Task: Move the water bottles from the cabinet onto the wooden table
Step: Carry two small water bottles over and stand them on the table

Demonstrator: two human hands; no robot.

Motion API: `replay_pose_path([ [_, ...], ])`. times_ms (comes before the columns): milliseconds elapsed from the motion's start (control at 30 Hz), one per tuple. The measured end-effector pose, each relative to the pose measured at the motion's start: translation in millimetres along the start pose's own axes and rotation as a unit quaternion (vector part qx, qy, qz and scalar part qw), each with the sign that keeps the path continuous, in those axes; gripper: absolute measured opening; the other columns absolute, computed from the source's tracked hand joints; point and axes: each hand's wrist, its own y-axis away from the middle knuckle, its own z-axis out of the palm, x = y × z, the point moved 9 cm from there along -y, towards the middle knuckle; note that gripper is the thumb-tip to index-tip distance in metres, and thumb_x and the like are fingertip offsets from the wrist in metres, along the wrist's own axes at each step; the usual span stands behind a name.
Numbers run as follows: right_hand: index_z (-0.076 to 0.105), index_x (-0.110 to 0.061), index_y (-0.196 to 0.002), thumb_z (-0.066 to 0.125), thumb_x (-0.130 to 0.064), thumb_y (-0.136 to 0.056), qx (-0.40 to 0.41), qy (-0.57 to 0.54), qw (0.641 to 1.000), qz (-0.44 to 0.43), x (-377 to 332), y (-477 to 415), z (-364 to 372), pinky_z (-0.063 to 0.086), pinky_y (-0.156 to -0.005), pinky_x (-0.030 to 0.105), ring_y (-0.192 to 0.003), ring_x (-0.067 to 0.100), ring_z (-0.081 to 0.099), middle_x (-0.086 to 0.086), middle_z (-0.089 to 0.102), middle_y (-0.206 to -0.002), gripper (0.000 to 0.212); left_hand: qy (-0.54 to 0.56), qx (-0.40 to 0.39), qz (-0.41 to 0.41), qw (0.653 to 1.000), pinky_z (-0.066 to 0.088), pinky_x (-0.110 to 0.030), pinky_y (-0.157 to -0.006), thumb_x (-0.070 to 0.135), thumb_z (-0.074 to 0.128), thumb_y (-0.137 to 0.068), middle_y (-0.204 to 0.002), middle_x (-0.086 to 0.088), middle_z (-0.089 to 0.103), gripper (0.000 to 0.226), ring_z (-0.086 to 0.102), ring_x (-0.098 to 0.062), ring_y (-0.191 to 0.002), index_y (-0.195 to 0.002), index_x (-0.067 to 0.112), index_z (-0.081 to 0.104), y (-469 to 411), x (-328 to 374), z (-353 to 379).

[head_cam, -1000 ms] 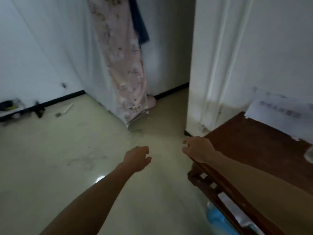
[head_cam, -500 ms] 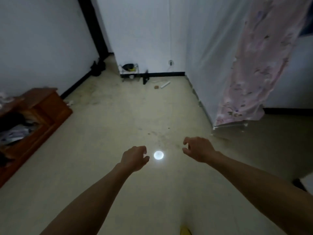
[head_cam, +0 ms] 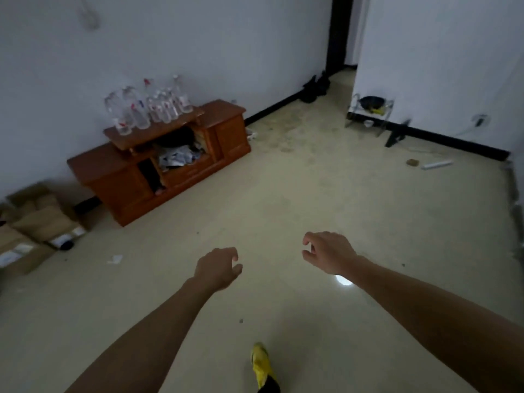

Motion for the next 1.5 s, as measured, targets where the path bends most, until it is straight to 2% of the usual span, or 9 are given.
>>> replay_pose_path([
  [133, 0.057, -0.026, -0.115, 0.052, -0.045, -0.089, -0.020, 0.007, 0.998, -0.055, -36, -124, 19, 0.046, -0.082, 0.029, -0.098, 0.021, 0.063, -0.004, 0.069, -0.103, 0.032, 0.024, 0.006, -0.049, 0.999, 0.045, -0.034, -0.088, 0.045, 0.048, -0.095, -0.125, -0.004, 0.059, 0.032, 0.055, -0.024, -0.112, -0.120, 0.026, 0.054, -86, -71, -19],
  [267, 0.056, -0.026, -0.117, 0.051, -0.044, -0.090, -0.015, 0.010, 0.998, -0.063, -57, -247, 1, 0.044, -0.083, 0.028, -0.100, 0.020, 0.062, -0.004, 0.068, -0.106, 0.033, 0.029, 0.018, -0.058, 0.998, 0.045, -0.034, -0.086, 0.045, 0.047, -0.095, -0.125, -0.003, 0.058, 0.033, 0.055, -0.023, -0.110, -0.120, 0.025, 0.054, -175, -122, -69],
  [400, 0.058, -0.026, -0.116, 0.053, -0.043, -0.089, 0.013, -0.005, 0.997, -0.071, -71, -335, -24, 0.045, -0.081, 0.028, -0.097, 0.021, 0.064, -0.004, 0.069, -0.104, 0.032, 0.040, 0.033, -0.070, 0.996, 0.049, -0.035, -0.083, 0.045, 0.049, -0.095, -0.120, -0.003, 0.060, 0.032, 0.058, -0.023, -0.103, -0.118, 0.025, 0.055, -249, -156, -116],
  [633, 0.056, -0.027, -0.117, 0.051, -0.045, -0.090, -0.011, -0.001, 0.997, -0.079, -57, -481, -18, 0.045, -0.081, 0.029, -0.097, 0.019, 0.062, -0.006, 0.068, -0.102, 0.033, 0.040, 0.017, -0.068, 0.997, 0.047, -0.034, -0.083, 0.046, 0.047, -0.095, -0.122, -0.003, 0.059, 0.033, 0.057, -0.022, -0.104, -0.120, 0.026, 0.054, -376, -189, -145],
  [800, 0.055, -0.026, -0.119, 0.049, -0.046, -0.091, -0.020, -0.003, 0.994, -0.108, -55, -629, -6, 0.044, -0.078, 0.028, -0.096, 0.017, 0.062, -0.006, 0.068, -0.103, 0.034, 0.041, 0.022, -0.093, 0.995, 0.046, -0.033, -0.083, 0.045, 0.046, -0.096, -0.123, -0.002, 0.058, 0.033, 0.056, -0.022, -0.107, -0.120, 0.025, 0.053, -495, -236, -176],
  [933, 0.056, -0.025, -0.119, 0.051, -0.046, -0.092, -0.021, -0.005, 0.989, -0.147, -69, -740, -19, 0.045, -0.076, 0.027, -0.092, 0.015, 0.063, -0.006, 0.068, -0.102, 0.034, 0.042, 0.029, -0.135, 0.990, 0.045, -0.033, -0.084, 0.045, 0.048, -0.095, -0.123, 0.000, 0.059, 0.031, 0.056, -0.022, -0.109, -0.118, 0.026, 0.054, -578, -279, -220],
  [1033, 0.056, -0.024, -0.120, 0.051, -0.045, -0.092, -0.008, -0.007, 0.985, -0.172, -84, -826, -40, 0.047, -0.075, 0.028, -0.090, 0.015, 0.062, -0.005, 0.067, -0.102, 0.035, 0.081, 0.060, -0.166, 0.981, 0.044, -0.032, -0.079, 0.043, 0.050, -0.095, -0.114, -0.002, 0.063, 0.030, 0.058, -0.022, -0.105, -0.118, 0.024, 0.055, -634, -307, -261],
  [1333, 0.056, -0.026, -0.118, 0.052, -0.044, -0.091, -0.056, -0.006, 0.974, -0.219, -137, -1008, -8, 0.043, -0.077, 0.029, -0.095, 0.017, 0.061, -0.006, 0.066, -0.103, 0.033, 0.099, 0.035, -0.203, 0.974, 0.041, -0.031, -0.075, 0.044, 0.050, -0.095, -0.114, -0.001, 0.060, 0.032, 0.056, -0.022, -0.105, -0.118, 0.023, 0.054, -764, -399, -284],
  [1500, 0.059, -0.026, -0.108, 0.052, -0.042, -0.088, -0.057, -0.003, 0.975, -0.217, -166, -1147, 14, 0.050, -0.072, 0.030, -0.086, 0.016, 0.064, -0.007, 0.067, -0.094, 0.027, 0.115, 0.048, -0.208, 0.970, 0.044, -0.032, -0.072, 0.039, 0.051, -0.093, -0.098, -0.001, 0.061, 0.020, 0.059, -0.022, -0.092, -0.098, 0.020, 0.055, -879, -480, -319],
])
